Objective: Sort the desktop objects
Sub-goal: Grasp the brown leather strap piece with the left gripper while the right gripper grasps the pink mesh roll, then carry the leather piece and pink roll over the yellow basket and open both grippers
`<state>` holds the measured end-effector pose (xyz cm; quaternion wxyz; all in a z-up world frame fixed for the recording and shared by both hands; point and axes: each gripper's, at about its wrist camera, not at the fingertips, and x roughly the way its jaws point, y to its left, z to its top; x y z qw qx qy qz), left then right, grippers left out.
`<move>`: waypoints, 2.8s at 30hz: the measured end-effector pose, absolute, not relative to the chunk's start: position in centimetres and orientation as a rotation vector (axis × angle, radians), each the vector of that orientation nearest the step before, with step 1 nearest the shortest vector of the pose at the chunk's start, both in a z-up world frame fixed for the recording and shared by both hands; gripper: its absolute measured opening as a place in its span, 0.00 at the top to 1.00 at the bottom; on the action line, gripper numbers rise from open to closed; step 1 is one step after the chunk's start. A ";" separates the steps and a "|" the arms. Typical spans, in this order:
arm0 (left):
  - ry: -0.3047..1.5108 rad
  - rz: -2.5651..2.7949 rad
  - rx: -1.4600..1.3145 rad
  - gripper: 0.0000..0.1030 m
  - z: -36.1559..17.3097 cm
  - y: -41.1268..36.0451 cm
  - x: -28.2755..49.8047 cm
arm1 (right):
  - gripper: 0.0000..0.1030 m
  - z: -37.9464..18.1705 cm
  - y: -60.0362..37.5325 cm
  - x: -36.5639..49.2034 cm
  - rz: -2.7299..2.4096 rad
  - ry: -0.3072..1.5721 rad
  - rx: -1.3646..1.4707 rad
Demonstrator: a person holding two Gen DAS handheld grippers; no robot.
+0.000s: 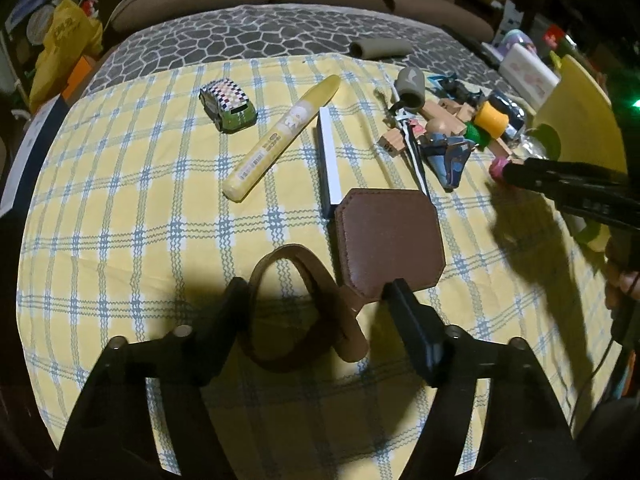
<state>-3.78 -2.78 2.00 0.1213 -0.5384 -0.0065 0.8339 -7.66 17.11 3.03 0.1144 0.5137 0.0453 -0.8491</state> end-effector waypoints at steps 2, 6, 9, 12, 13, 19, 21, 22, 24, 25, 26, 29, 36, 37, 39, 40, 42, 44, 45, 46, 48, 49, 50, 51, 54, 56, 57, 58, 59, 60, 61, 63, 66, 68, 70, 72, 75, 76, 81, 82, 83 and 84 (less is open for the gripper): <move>-0.023 2.439 -1.563 0.53 2.1 -2.7 -3.8 | 0.65 2.6 17.3 -7.8 -2.486 0.126 1.520; -0.029 2.428 -1.548 0.70 2.4 -2.4 -3.7 | 0.74 2.4 17.7 -7.7 -2.478 0.092 1.520; -0.028 2.427 -1.548 0.72 2.3 -2.1 -3.6 | 0.74 2.4 18.0 -7.8 -2.465 0.058 1.517; -0.093 2.408 -1.551 0.57 2.0 -2.4 -3.9 | 0.74 2.3 18.1 -7.9 -2.458 0.038 1.520; -0.099 2.407 -1.551 0.56 2.0 -2.4 -3.9 | 0.74 2.3 18.2 -7.9 -2.457 0.036 1.519; -0.106 2.426 -1.514 0.89 2.4 -2.4 -3.8 | 0.76 2.6 18.0 -7.8 -2.459 0.037 1.496; -0.163 2.423 -1.493 0.89 3.0 -2.8 -3.8 | 0.76 3.1 18.0 -7.8 -2.462 0.026 1.478; -0.176 2.427 -1.478 0.89 3.3 -2.9 -3.8 | 0.76 4.1 18.0 -7.5 -2.468 0.019 1.445; -0.201 2.431 -1.449 0.90 4.1 -3.0 -3.6 | 0.76 4.5 18.1 -7.4 -2.470 0.011 1.432; -0.223 2.432 -1.429 0.90 4.6 -3.0 -3.5 | 0.76 5.0 18.2 -7.3 -2.472 0.000 1.416; -0.239 2.433 -1.416 0.90 5.0 -3.1 -3.5 | 0.76 5.8 18.3 -7.1 -2.476 -0.017 1.391; -0.289 2.433 -1.350 0.90 6.7 -3.2 -3.1 | 0.76 7.8 18.6 -6.6 -2.483 -0.065 1.331; -0.322 2.459 -1.212 0.90 10.9 -3.3 -1.7 | 0.76 12.3 18.4 -5.0 -2.485 -0.094 1.195; -0.313 2.469 -1.208 0.90 11.4 -3.2 -1.6 | 0.76 12.3 18.4 -5.0 -2.485 -0.094 1.195; -0.305 2.483 -1.215 0.90 12.1 -2.9 -1.6 | 0.76 12.7 18.2 -4.8 -2.473 -0.090 1.187; -0.297 2.490 -1.216 0.90 12.3 -2.8 -1.6 | 0.76 13.0 18.0 -4.4 -2.472 -0.074 1.180; -0.252 2.514 -1.220 0.90 12.7 -2.3 -1.5 | 0.76 13.2 18.0 -4.2 -2.472 -0.071 1.177; -0.235 2.516 -1.219 0.90 12.8 -1.9 -1.3 | 0.76 13.4 18.1 -3.9 -2.471 -0.068 1.172; -0.231 2.515 -1.219 0.90 12.9 -1.8 -1.2 | 0.76 13.6 18.1 -3.8 -2.472 -0.066 1.170; -0.219 2.517 -1.218 0.90 13.0 -1.5 -1.2 | 0.76 13.8 18.2 -3.6 -2.475 -0.065 1.164; -0.205 2.518 -1.215 0.90 13.2 -1.2 -1.1 | 0.76 14.2 18.5 -3.3 -2.479 -0.067 1.152; -0.203 2.517 -1.215 0.90 13.2 -1.1 -1.0 | 0.76 14.5 18.6 -3.2 -2.482 -0.069 1.145; -0.206 2.517 -1.214 0.90 13.4 -1.0 -1.0 | 0.76 14.8 18.8 -3.1 -2.485 -0.072 1.136; -0.213 2.514 -1.213 0.90 13.5 -0.8 -1.0 | 0.76 15.0 18.9 -3.0 -2.487 -0.076 1.130; -0.207 2.510 -1.208 0.90 14.0 -0.1 -0.9 | 0.76 15.9 19.8 -2.6 -2.498 -0.090 1.103; -0.195 2.508 -1.200 0.90 14.4 0.5 -0.9 | 0.76 16.2 20.1 -2.5 -2.502 -0.092 1.096; -0.186 2.506 -1.194 0.90 14.8 1.0 -0.9 | 0.76 16.6 20.7 -2.3 -2.511 -0.092 1.085; -0.183 2.504 -1.189 0.90 15.0 1.2 -0.9 | 0.76 16.6 20.7 -2.3 -2.511 -0.092 1.085; -0.179 2.500 -1.182 0.90 15.3 1.6 -0.9 | 0.76 16.9 21.1 -2.2 -2.519 -0.095 1.076; -0.178 2.495 -1.174 0.90 15.8 2.1 -0.9 | 0.76 17.2 21.5 -2.1 -2.525 -0.098 1.068; -0.177 2.488 -1.167 0.90 16.2 2.6 -1.0 | 0.76 17.4 22.0 -1.9 -2.532 -0.104 1.060; -0.175 2.469 -1.143 0.90 17.2 3.7 -1.0 | 0.76 18.1 23.2 -1.6 -2.553 -0.115 1.039; -0.157 2.440 -1.097 0.90 19.2 5.9 -1.0 | 0.76 19.4 26.6 -1.0 -2.612 -0.147 1.004; -0.151 2.420 -1.071 0.90 20.4 7.2 -1.2 | 0.76 19.5 27.3 -0.9 -2.623 -0.155 1.000; -0.152 2.390 -1.045 0.90 21.9 8.9 -1.6 | 0.76 19.8 29.0 -0.7 -2.650 -0.176 0.997; -0.151 2.355 -1.019 0.90 23.6 10.7 -2.2 | 0.76 19.9 31.7 -0.4 -2.690 -0.211 1.006; -0.123 2.320 -0.981 0.90 26.0 14.0 -2.9 | 0.76 19.7 33.6 -0.2 -2.711 -0.239 1.021; -0.110 2.308 -0.969 0.90 26.8 15.2 -3.1 | 0.76 19.6 34.3 -0.1 -2.716 -0.251 1.028; -0.042 2.271 -0.936 0.90 29.2 20.7 -4.4 | 0.76 18.6 37.5 0.4 -2.720 -0.286 1.074; -0.031 2.262 -0.935 0.90 29.4 21.8 -4.8 | 0.76 18.3 37.8 0.5 -2.714 -0.286 1.083; -0.025 2.256 -0.936 0.90 29.5 22.6 -5.0 | 0.76 18.1 38.0 0.6 -2.707 -0.283 1.090; -0.013 2.247 -0.940 0.90 29.6 23.8 -5.4 | 0.76 17.9 38.2 0.7 -2.699 -0.276 1.099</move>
